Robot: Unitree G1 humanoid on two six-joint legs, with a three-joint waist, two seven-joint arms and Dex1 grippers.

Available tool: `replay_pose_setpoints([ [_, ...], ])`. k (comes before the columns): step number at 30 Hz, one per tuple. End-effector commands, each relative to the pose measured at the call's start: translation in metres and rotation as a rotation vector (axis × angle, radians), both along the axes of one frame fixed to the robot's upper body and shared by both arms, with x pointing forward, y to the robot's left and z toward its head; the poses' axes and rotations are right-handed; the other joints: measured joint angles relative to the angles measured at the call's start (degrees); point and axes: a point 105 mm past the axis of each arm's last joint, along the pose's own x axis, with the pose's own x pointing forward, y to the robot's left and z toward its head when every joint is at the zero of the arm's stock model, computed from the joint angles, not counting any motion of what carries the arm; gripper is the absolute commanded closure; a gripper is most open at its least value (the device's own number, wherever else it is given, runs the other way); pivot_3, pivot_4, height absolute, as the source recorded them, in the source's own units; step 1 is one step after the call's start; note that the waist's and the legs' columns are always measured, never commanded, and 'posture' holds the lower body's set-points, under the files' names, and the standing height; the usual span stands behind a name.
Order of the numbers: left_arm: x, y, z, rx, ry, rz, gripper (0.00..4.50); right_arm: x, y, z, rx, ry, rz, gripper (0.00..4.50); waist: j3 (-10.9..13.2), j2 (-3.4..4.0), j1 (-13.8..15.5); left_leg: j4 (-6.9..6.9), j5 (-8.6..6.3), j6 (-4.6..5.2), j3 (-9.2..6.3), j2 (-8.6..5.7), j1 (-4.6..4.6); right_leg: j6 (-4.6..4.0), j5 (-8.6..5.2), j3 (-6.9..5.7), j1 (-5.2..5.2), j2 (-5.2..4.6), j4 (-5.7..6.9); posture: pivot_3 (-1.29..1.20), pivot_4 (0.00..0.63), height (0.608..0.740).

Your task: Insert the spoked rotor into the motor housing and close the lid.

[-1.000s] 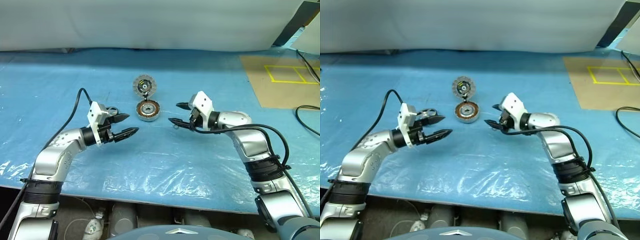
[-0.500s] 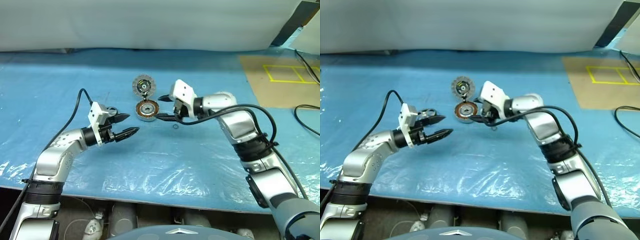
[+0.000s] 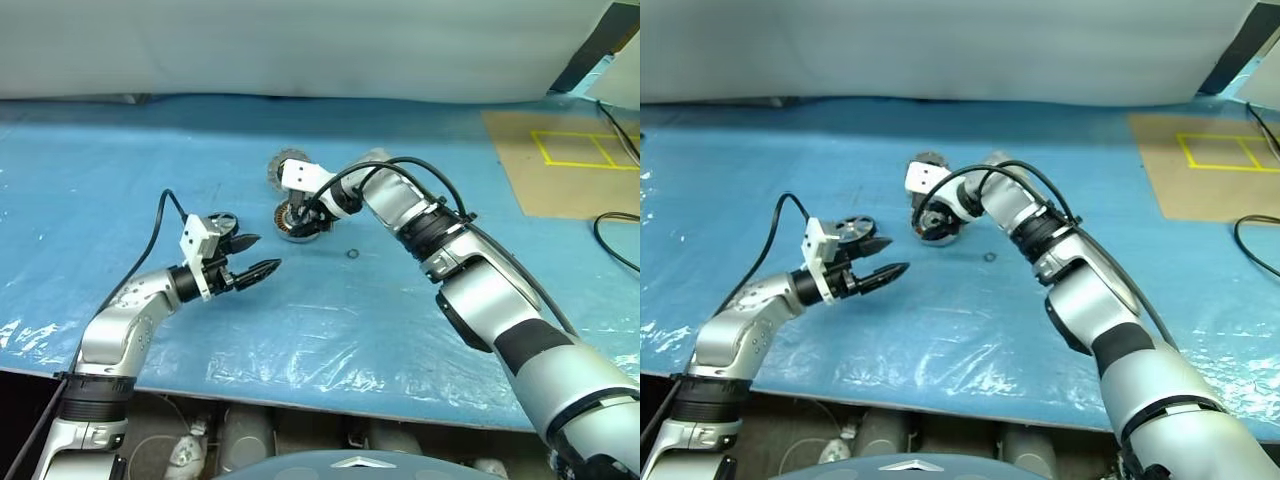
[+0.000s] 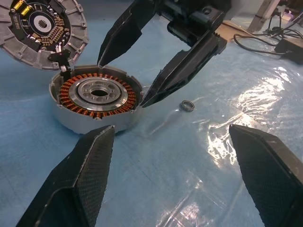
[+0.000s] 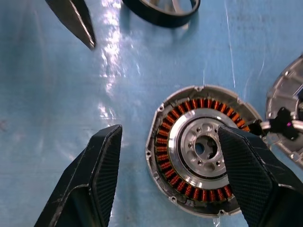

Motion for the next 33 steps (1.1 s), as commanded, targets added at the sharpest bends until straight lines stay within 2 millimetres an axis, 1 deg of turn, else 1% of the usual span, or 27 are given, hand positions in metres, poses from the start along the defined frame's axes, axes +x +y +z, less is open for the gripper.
replay_pose_setpoints([
  [1,-0.005,-0.003,0.01,0.001,-0.062,-0.002,0.45,0.018,0.0,0.005,-0.039,-0.086,-0.054,1.15,0.0,0.01,-0.06,0.01,0.0,-0.01,0.0,0.0,0.0,0.0,0.0,0.0,0.0,-0.01,0.01,0.0,0.15,0.74],
  [4,-0.007,-0.003,0.009,-0.002,-0.061,0.006,0.45,0.021,0.003,0.003,-0.046,-0.09,-0.057,1.15,0.02,0.03,-0.12,0.01,-0.01,-0.02,0.0,0.01,0.0,-0.01,0.0,0.0,-0.02,-0.01,0.01,0.0,0.15,0.74],
  [10,-0.009,-0.001,0.007,-0.003,-0.055,0.021,0.45,0.015,0.011,-0.004,-0.059,-0.074,0.002,1.15,0.02,0.03,-0.14,0.01,-0.01,-0.02,0.0,0.03,0.0,-0.02,0.0,-0.01,-0.04,0.0,0.02,0.0,0.15,0.74],
  [14,-0.011,0.001,0.003,0.004,-0.044,0.025,0.45,0.012,0.018,0.007,-0.03,-0.076,0.036,1.15,0.02,0.03,-0.13,0.01,-0.01,-0.02,0.0,0.04,0.0,-0.02,0.0,-0.01,-0.04,0.0,0.02,0.0,0.15,0.74],
  [20,-0.016,-0.001,-0.002,0.008,-0.025,0.017,0.45,0.011,0.018,0.022,-0.006,-0.072,0.058,1.15,0.02,0.03,-0.14,0.01,-0.01,-0.01,0.0,0.04,0.0,-0.03,0.0,-0.02,-0.05,0.0,0.04,0.0,0.15,0.74],
  [24,-0.018,-0.004,-0.005,0.007,-0.013,0.009,0.45,0.002,0.022,0.027,0.012,-0.025,0.113,1.15,0.02,0.03,-0.13,0.01,-0.02,-0.01,0.01,0.04,0.0,-0.03,0.0,-0.02,-0.05,0.0,0.04,0.0,0.15,0.74],
  [26,-0.019,-0.005,-0.006,0.007,-0.009,0.006,0.45,-0.002,0.021,0.024,0.0,-0.013,0.134,1.15,0.02,0.03,-0.14,0.01,-0.02,0.0,0.01,0.05,0.0,-0.03,0.0,-0.02,-0.06,0.0,0.04,0.0,0.15,0.74],
  [30,-0.02,-0.005,-0.007,0.006,-0.006,0.007,0.45,-0.008,0.016,0.009,-0.043,0.018,0.163,1.15,0.02,0.03,-0.12,0.01,-0.01,0.02,0.01,0.05,0.0,-0.04,0.0,-0.02,-0.06,0.0,0.05,0.0,0.15,0.74],
  [33,-0.02,-0.006,-0.008,0.007,-0.003,0.007,0.45,-0.004,0.01,-0.001,-0.079,-0.008,0.135,1.15,0.02,0.03,-0.11,0.03,0.0,0.03,0.01,0.05,0.0,-0.04,0.0,-0.02,-0.05,0.0,0.06,0.0,0.15,0.74],
])
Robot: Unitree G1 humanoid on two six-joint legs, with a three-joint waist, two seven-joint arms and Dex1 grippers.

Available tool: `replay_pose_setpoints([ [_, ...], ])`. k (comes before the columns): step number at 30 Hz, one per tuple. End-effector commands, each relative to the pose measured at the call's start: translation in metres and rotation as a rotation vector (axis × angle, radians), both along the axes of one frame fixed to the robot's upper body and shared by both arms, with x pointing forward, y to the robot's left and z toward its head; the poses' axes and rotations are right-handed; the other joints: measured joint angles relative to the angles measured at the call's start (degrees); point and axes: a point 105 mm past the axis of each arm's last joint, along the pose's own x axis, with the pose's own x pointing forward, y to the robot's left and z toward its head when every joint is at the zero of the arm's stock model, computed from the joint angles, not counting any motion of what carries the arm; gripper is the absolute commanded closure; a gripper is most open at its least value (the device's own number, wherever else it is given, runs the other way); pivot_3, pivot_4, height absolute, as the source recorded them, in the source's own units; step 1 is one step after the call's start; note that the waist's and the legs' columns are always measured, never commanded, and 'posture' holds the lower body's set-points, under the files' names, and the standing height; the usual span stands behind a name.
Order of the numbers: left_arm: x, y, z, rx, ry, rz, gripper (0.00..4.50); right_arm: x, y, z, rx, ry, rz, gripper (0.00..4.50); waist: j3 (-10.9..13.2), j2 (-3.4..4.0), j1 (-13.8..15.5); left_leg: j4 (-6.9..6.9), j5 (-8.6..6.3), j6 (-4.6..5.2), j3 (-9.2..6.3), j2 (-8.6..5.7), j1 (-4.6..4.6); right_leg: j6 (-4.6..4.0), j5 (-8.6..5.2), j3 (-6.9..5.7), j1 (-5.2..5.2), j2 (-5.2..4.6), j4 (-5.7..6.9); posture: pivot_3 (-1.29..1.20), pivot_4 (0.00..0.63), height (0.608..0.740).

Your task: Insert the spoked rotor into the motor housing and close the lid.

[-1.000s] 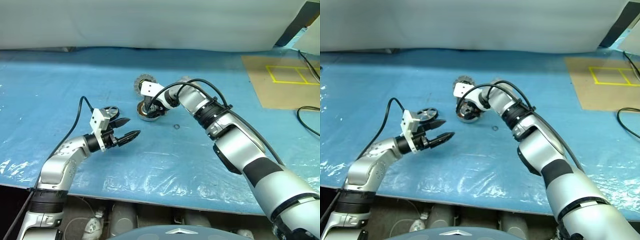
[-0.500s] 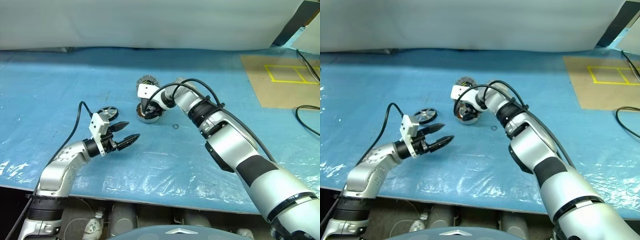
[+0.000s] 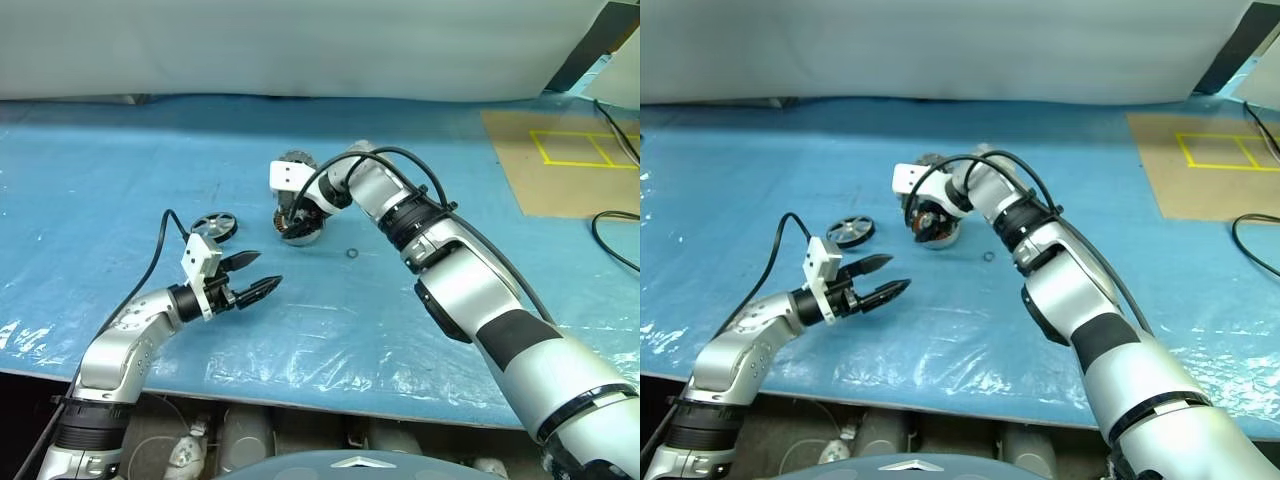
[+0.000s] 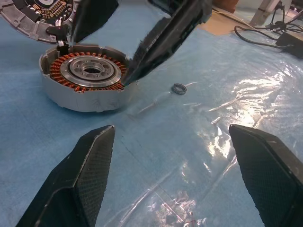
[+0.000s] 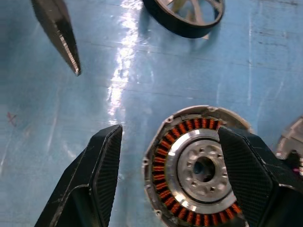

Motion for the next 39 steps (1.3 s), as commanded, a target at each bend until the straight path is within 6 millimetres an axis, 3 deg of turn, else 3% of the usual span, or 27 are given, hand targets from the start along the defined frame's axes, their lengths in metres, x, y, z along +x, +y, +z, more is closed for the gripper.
replay_pose_setpoints([
  [1,-0.003,-0.004,0.008,0.003,-0.039,-0.014,0.45,0.004,-0.003,-0.001,-0.028,-0.045,-0.009,1.15,0.0,0.0,0.01,0.01,0.0,0.0,0.0,0.0,0.0,0.0,0.0,0.0,0.0,0.0,0.01,0.0,0.15,0.74],
  [11,-0.001,-0.005,0.008,0.012,-0.039,-0.012,0.45,0.011,-0.008,-0.009,-0.048,-0.073,-0.052,1.15,0.0,0.0,-0.06,0.02,0.0,-0.01,0.0,0.01,0.01,-0.03,0.01,0.01,-0.01,0.01,0.03,0.0,0.15,0.74],
  [19,0.001,-0.007,0.009,0.008,-0.041,-0.015,0.45,0.008,-0.012,-0.026,-0.103,-0.061,-0.048,1.15,0.0,0.0,-0.05,0.05,0.0,-0.01,0.0,0.01,0.02,-0.03,0.01,0.01,-0.01,0.0,0.09,0.0,0.15,0.74],
  [22,0.001,-0.008,0.009,0.007,-0.041,-0.017,0.42,0.008,-0.012,-0.03,-0.108,-0.072,-0.047,1.74,0.0,0.0,-0.04,0.08,-0.01,-0.02,0.0,0.01,0.05,-0.04,0.01,0.01,-0.01,0.0,0.14,0.0,0.15,0.74],
  [25,0.001,-0.009,0.009,0.003,-0.039,-0.017,0.42,0.008,-0.012,-0.032,-0.125,-0.072,-0.052,2.7,0.0,0.0,-0.04,0.12,-0.01,-0.02,0.0,0.01,0.08,-0.05,0.0,0.03,-0.01,-0.01,0.23,0.0,0.15,0.74],
  [32,0.001,-0.011,0.01,-0.007,-0.038,-0.02,0.42,0.007,-0.016,-0.025,-0.122,-0.045,-0.086,2.73,0.01,0.01,0.09,0.28,-0.04,-0.03,0.0,0.03,0.25,-0.26,-0.13,0.06,0.0,-0.03,0.71,0.0,0.15,0.74],
  [39,0.0,-0.013,0.009,-0.008,-0.031,-0.037,0.42,-0.032,-0.014,-0.01,-0.086,0.074,-0.011,2.73,0.01,-0.01,0.12,0.29,-0.02,-0.02,-0.03,-0.01,0.14,-0.24,-0.13,0.05,-0.03,-0.03,0.69,0.0,0.15,0.74],
])
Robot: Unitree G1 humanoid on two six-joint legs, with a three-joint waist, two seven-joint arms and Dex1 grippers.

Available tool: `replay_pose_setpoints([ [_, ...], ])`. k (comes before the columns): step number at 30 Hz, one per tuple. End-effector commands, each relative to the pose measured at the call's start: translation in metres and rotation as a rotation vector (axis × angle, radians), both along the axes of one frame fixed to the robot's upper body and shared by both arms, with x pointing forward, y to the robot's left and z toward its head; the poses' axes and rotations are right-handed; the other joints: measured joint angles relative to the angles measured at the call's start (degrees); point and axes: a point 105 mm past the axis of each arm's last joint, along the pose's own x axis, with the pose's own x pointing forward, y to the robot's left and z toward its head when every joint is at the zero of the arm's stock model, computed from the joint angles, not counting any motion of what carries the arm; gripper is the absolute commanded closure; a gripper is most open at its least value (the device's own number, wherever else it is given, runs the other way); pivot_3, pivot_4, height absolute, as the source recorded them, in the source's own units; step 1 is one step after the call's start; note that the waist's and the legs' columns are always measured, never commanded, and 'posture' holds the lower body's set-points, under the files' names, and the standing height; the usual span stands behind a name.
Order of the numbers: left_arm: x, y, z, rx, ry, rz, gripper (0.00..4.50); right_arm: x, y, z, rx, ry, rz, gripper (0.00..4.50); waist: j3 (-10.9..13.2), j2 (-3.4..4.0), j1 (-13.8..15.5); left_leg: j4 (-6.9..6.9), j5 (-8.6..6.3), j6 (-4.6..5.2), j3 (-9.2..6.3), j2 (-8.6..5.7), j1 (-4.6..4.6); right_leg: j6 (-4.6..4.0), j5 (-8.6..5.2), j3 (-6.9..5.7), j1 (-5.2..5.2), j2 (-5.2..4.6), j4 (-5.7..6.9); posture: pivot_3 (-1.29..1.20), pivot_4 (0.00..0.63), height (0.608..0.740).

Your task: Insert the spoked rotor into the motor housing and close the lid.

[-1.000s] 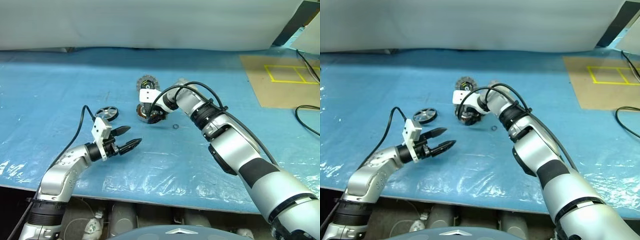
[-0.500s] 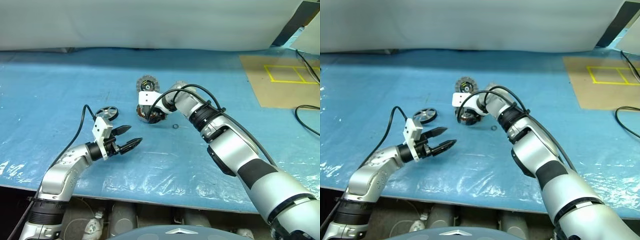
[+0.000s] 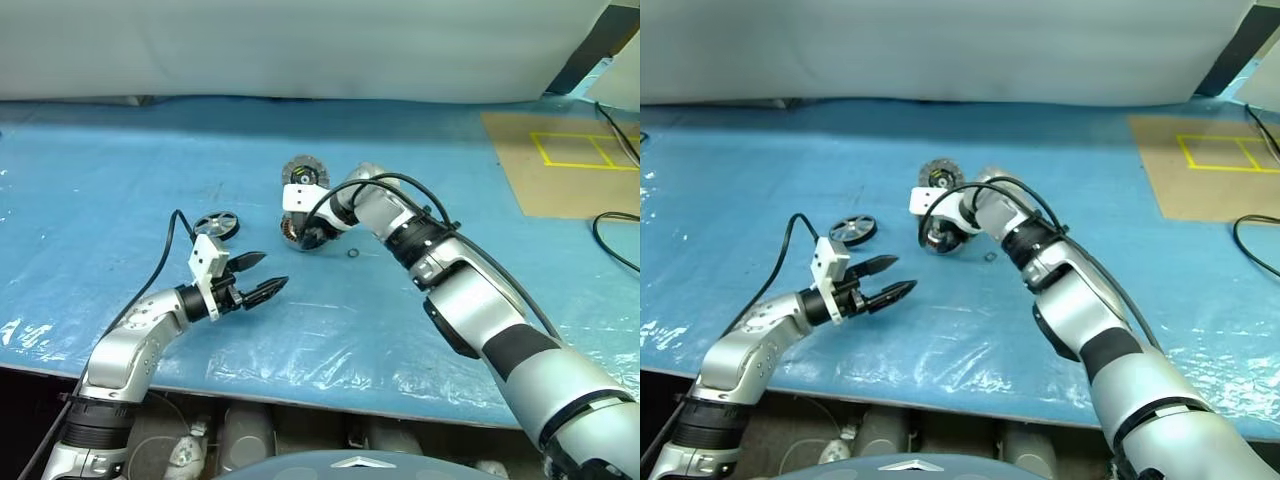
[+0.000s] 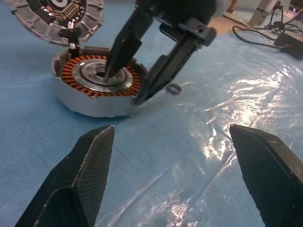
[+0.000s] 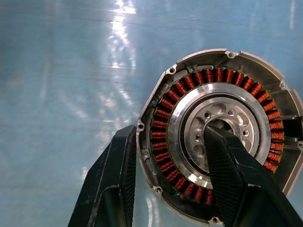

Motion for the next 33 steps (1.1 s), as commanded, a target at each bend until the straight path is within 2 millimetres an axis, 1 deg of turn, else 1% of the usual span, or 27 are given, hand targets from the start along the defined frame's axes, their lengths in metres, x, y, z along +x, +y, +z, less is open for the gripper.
replay_pose_setpoints([
  [1,-0.001,-0.004,0.01,-0.003,-0.039,-0.028,0.42,-0.027,0.013,0.015,0.037,0.043,0.073,2.73,0.0,-0.01,-0.07,0.0,0.0,0.0,-0.01,0.01,-0.01,0.01,0.0,0.0,-0.02,0.02,0.0,0.0,0.15,0.74],
  [3,0.0,-0.005,0.01,-0.001,-0.038,-0.032,0.42,-0.036,0.015,0.016,0.044,0.055,0.084,2.73,0.01,0.0,-0.26,-0.03,0.0,-0.01,-0.02,0.02,0.0,0.14,0.08,-0.01,-0.08,0.05,0.02,0.0,0.15,0.74],
  [7,0.001,-0.005,0.01,0.005,-0.035,-0.04,0.42,-0.043,0.018,0.011,0.052,0.081,0.077,2.73,0.01,0.0,-0.39,-0.03,-0.01,-0.02,-0.01,0.04,0.08,0.0,0.0,0.03,-0.09,0.07,0.08,0.0,0.15,0.74],
  [9,0.001,-0.005,0.01,0.008,-0.035,-0.044,0.42,-0.046,0.017,0.006,0.052,0.108,0.077,2.73,0.01,0.0,-0.26,-0.02,-0.01,-0.02,0.0,0.04,0.08,0.0,0.0,0.05,-0.08,0.04,0.07,0.0,0.15,0.74],
  [11,0.002,-0.004,0.011,0.01,-0.036,-0.046,0.42,-0.043,0.013,-0.004,0.029,0.095,0.076,2.73,0.0,0.0,-0.17,-0.01,-0.01,-0.02,0.0,0.02,0.08,0.0,0.0,0.07,-0.06,0.01,0.06,0.0,0.15,0.74],
  [13,0.002,-0.004,0.012,0.012,-0.037,-0.047,0.42,-0.041,0.012,-0.007,0.027,0.081,0.076,2.73,0.0,-0.01,-0.16,-0.01,-0.01,-0.02,0.01,0.01,0.11,0.0,0.0,0.07,-0.03,0.01,0.06,0.0,0.15,0.74],
  [15,0.002,-0.003,0.013,0.015,-0.038,-0.047,0.42,-0.038,0.012,-0.007,0.033,0.055,0.065,1.99,0.0,-0.01,-0.22,-0.01,-0.01,-0.02,0.01,0.03,0.17,0.0,0.0,0.08,-0.01,0.02,0.07,0.0,0.15,0.74],
  [18,0.002,-0.003,0.013,0.018,-0.038,-0.046,0.42,-0.039,0.009,-0.006,0.025,0.059,0.084,1.05,0.0,-0.01,-0.2,-0.01,-0.01,-0.02,0.01,0.02,0.19,0.0,0.0,0.11,-0.01,0.02,0.09,0.0,0.15,0.74],
  [19,0.003,-0.002,0.013,0.02,-0.039,-0.046,0.42,-0.039,0.009,-0.005,0.025,0.055,0.093,1.05,0.0,0.0,-0.18,-0.01,-0.01,-0.02,0.01,0.02,0.2,0.0,0.0,0.11,0.01,0.02,0.09,0.0,0.15,0.74],
  [21,0.004,-0.002,0.014,0.019,-0.041,-0.046,0.42,-0.038,0.007,0.001,0.028,0.049,0.098,1.05,0.0,-0.01,-0.05,-0.01,-0.01,-0.02,0.01,0.0,0.19,0.0,0.0,0.12,0.01,0.01,0.08,0.0,0.15,0.74],
  [24,0.005,-0.003,0.015,0.019,-0.043,-0.05,0.42,-0.04,0.008,0.02,0.065,0.061,0.108,1.05,0.01,0.0,0.0,0.0,0.0,-0.02,0.01,-0.01,0.18,0.0,0.0,0.12,0.02,0.0,0.07,0.0,0.15,0.74],
  [27,0.006,-0.003,0.016,0.019,-0.044,-0.054,0.42,-0.047,0.012,0.048,0.153,0.097,0.114,1.05,0.01,0.0,-0.06,0.0,0.0,-0.02,0.0,0.0,0.15,0.0,0.0,0.12,-0.01,0.02,0.07,0.0,0.15,0.74],
  [29,0.005,-0.002,0.016,0.018,-0.042,-0.057,0.42,-0.058,0.014,0.07,0.238,0.15,0.125,1.05,0.01,0.0,-0.15,-0.01,0.0,-0.02,0.0,0.01,0.16,0.01,0.0,0.12,-0.02,0.03,0.08,0.0,0.15,0.74],
  [31,0.005,-0.002,0.016,0.019,-0.037,-0.06,0.42,-0.069,0.011,0.089,0.314,0.207,0.125,1.05,0.01,-0.01,-0.09,-0.03,-0.01,-0.02,-0.01,0.02,0.15,0.01,0.0,0.12,-0.03,0.04,0.07,0.0,0.15,0.74],
  [33,0.004,-0.001,0.015,0.023,-0.034,-0.062,0.42,-0.074,0.006,0.102,0.369,0.242,0.108,1.05,0.01,-0.01,-0.02,-0.06,-0.01,-0.02,-0.01,0.01,0.15,0.01,0.0,0.12,-0.03,0.04,0.06,0.0,0.15,0.74],
])
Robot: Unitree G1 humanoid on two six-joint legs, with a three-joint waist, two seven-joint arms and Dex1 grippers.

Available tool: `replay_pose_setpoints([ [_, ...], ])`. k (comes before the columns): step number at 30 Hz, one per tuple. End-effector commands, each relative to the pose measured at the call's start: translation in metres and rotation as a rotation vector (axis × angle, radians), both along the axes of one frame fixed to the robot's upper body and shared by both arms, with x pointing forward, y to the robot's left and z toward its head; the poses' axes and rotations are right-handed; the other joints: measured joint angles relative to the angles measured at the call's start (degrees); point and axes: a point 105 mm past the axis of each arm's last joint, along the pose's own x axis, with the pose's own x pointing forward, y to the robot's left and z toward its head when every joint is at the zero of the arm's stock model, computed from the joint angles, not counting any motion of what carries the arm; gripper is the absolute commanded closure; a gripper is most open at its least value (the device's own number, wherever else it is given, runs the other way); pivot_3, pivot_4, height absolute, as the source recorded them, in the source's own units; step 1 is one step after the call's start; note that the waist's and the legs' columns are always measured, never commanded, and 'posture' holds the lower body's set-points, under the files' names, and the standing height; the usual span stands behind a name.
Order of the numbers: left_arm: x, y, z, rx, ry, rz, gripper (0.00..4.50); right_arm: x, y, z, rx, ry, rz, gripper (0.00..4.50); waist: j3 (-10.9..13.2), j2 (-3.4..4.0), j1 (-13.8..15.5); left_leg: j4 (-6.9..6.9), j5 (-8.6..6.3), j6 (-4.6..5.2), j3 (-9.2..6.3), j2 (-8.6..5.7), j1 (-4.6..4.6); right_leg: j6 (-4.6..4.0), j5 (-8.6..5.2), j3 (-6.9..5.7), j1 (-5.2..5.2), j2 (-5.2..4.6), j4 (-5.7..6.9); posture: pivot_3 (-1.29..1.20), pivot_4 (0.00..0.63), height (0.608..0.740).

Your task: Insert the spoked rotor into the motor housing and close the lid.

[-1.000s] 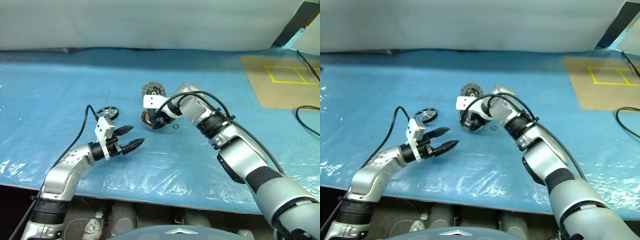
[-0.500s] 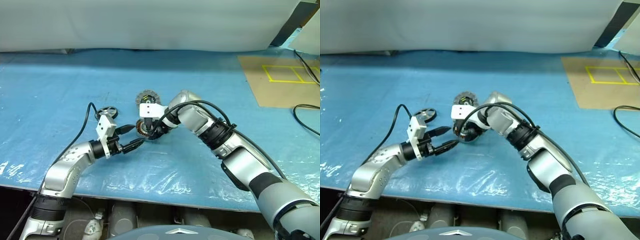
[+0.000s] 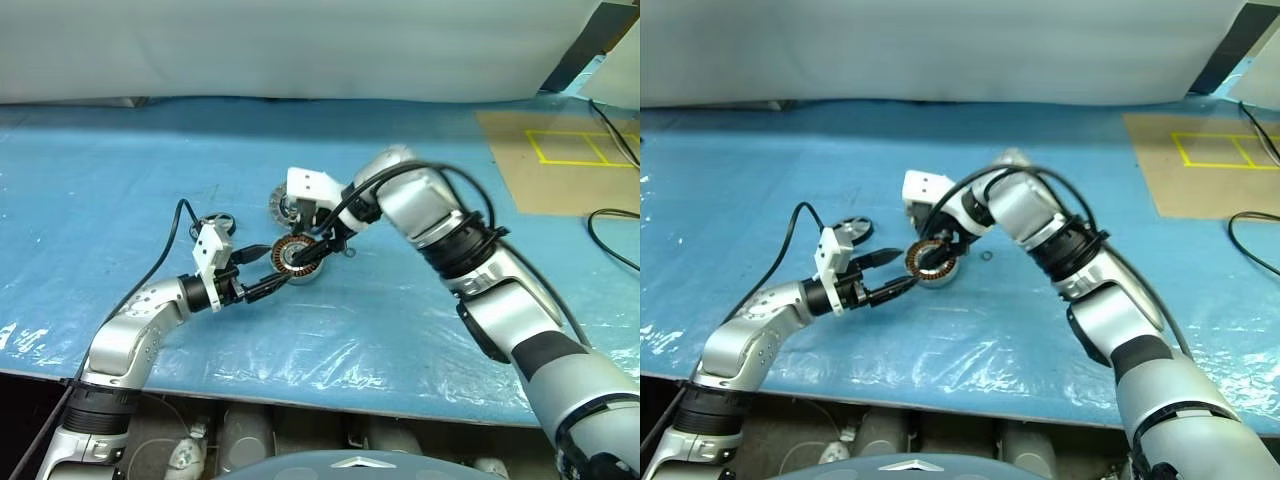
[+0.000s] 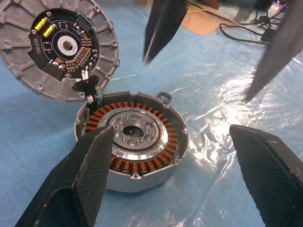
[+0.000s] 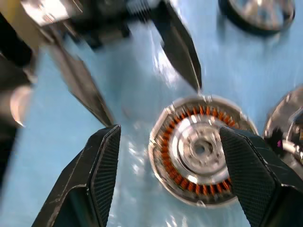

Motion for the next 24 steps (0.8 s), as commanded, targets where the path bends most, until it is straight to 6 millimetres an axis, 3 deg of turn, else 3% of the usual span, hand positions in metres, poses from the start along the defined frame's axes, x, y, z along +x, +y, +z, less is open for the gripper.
replay_pose_setpoints([
  [1,-0.002,0.004,0.005,0.002,-0.018,-0.007,0.42,-0.008,-0.009,0.03,0.105,0.01,-0.014,1.05,0.0,0.0,0.07,0.0,0.0,0.0,0.0,0.0,0.0,0.0,0.0,0.0,0.0,-0.01,0.0,0.0,0.15,0.74],
  [4,-0.005,0.006,0.007,0.004,-0.02,-0.006,0.42,0.002,-0.045,0.018,0.086,-0.156,-0.063,1.05,-0.02,-0.05,0.91,0.01,0.0,-0.01,0.02,-0.02,0.01,0.0,0.0,-0.01,0.06,-0.03,-0.03,0.0,0.15,0.74],
  [10,-0.008,0.008,0.012,-0.009,-0.025,-0.005,0.42,0.01,-0.102,-0.033,0.237,-0.276,-0.355,1.05,-0.02,-0.04,1.52,-0.01,0.0,-0.01,0.06,-0.04,0.09,0.03,-0.01,0.04,0.12,-0.03,-0.11,0.0,0.15,0.74],
  [15,-0.005,0.007,0.013,0.001,-0.023,-0.021,0.42,0.016,-0.109,-0.072,0.336,-0.253,-0.589,1.05,-0.02,0.0,0.12,-0.03,0.0,-0.01,0.05,-0.03,0.2,0.03,-0.02,0.16,0.04,0.06,-0.06,0.0,0.15,0.74],
  [24,0.002,0.003,0.018,0.019,-0.037,-0.051,0.42,0.029,-0.113,-0.116,0.274,-0.27,-0.72,1.05,-0.02,0.0,-0.02,-0.02,0.0,0.0,0.05,-0.08,0.19,0.05,-0.03,0.25,0.08,0.0,-0.19,0.0,0.15,0.74],
])
